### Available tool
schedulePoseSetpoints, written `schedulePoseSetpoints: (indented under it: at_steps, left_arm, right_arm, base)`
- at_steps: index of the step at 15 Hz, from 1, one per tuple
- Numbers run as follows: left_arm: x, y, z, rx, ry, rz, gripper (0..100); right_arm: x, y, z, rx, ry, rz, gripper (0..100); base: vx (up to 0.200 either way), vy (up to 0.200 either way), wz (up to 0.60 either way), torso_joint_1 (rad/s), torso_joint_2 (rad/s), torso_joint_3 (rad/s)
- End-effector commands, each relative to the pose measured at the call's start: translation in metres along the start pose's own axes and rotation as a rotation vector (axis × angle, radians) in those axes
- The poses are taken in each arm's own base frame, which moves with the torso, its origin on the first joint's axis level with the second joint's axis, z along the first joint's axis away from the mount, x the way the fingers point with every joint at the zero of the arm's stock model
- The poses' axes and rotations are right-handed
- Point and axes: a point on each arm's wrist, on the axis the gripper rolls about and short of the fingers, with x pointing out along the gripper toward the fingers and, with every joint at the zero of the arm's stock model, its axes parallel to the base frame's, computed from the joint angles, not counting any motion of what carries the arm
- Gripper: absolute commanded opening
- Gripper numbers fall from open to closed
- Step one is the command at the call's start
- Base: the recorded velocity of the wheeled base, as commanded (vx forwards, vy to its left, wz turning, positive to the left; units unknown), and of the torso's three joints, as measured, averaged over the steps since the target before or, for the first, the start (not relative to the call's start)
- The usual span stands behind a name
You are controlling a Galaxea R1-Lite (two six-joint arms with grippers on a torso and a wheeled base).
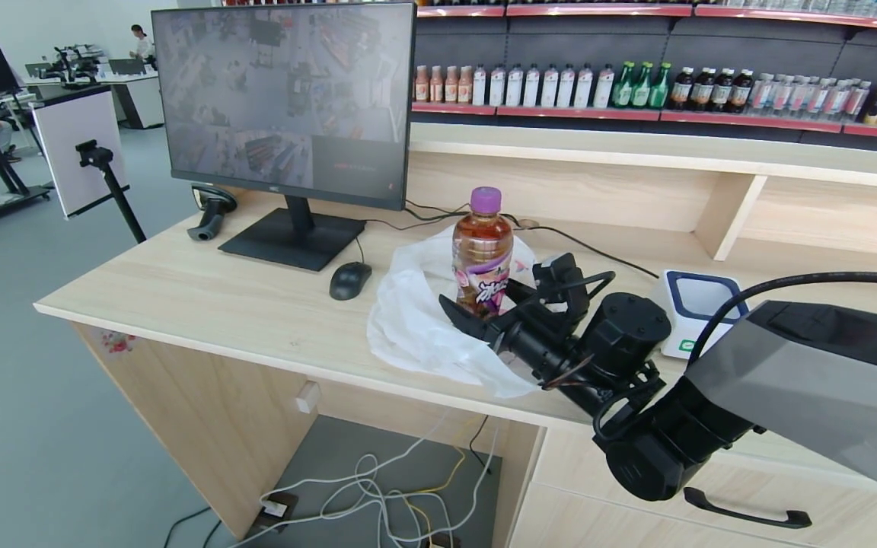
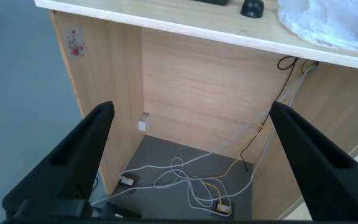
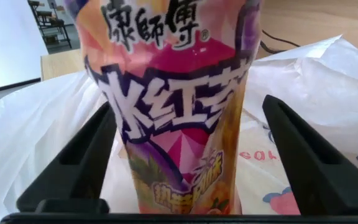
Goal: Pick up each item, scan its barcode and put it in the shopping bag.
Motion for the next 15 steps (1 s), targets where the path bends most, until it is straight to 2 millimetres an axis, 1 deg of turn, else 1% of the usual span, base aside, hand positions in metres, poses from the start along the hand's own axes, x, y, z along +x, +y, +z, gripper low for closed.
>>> schedulePoseSetpoints:
  at_steps: [1,3,6,9,10,11,12,14,15]
  left_arm:
    - [0.0,0.0,0.0,0.0,-0.001,-0.001,100]
    - [0.0,0.0,0.0,-0.002,-0.001,0.0,100]
    - [0.0,0.0,0.0,-0.002,-0.001,-0.001,100]
    - [0.0,0.0,0.0,-0.003,-0.001,0.0,100]
    - [0.0,0.0,0.0,-0.003,-0.001,0.0,100]
    - [0.0,0.0,0.0,-0.003,-0.001,0.0,100]
    - [0.0,0.0,0.0,-0.002,0.001,0.0,100]
    - [0.0,0.0,0.0,-0.002,0.001,0.0,100]
    - [0.0,0.0,0.0,-0.002,0.001,0.0,100]
  right_arm:
    - [0.0,0.0,0.001,-0.001,-0.004,0.001,100]
    - [-0.003,0.0,0.012,-0.005,-0.02,-0.001,100]
    - [-0.011,0.001,0.016,-0.003,-0.008,-0.001,100]
    - [-0.018,0.003,0.032,-0.008,-0.028,-0.001,100]
    - [-0.019,0.004,0.033,-0.007,-0.025,-0.001,100]
    - [-0.026,0.004,0.035,-0.007,-0.013,-0.003,100]
    - [-0.032,0.006,0.043,-0.008,-0.02,-0.002,100]
    - [-0.041,0.008,0.048,-0.007,-0.008,-0.003,100]
    - [-0.048,0.009,0.054,-0.008,-0.008,-0.004,100]
  base:
    - [0.0,0.0,0.0,0.0,0.0,0.0]
    - [0.0,0.0,0.0,0.0,0.0,0.0]
    - [0.0,0.0,0.0,0.0,0.0,0.0]
    - [0.0,0.0,0.0,0.0,0.0,0.0]
    - [0.0,0.0,0.0,0.0,0.0,0.0]
    - [0.0,0.0,0.0,0.0,0.0,0.0]
    - [0.0,0.0,0.0,0.0,0.0,0.0]
    - [0.0,0.0,0.0,0.0,0.0,0.0]
    - [0.0,0.0,0.0,0.0,0.0,0.0]
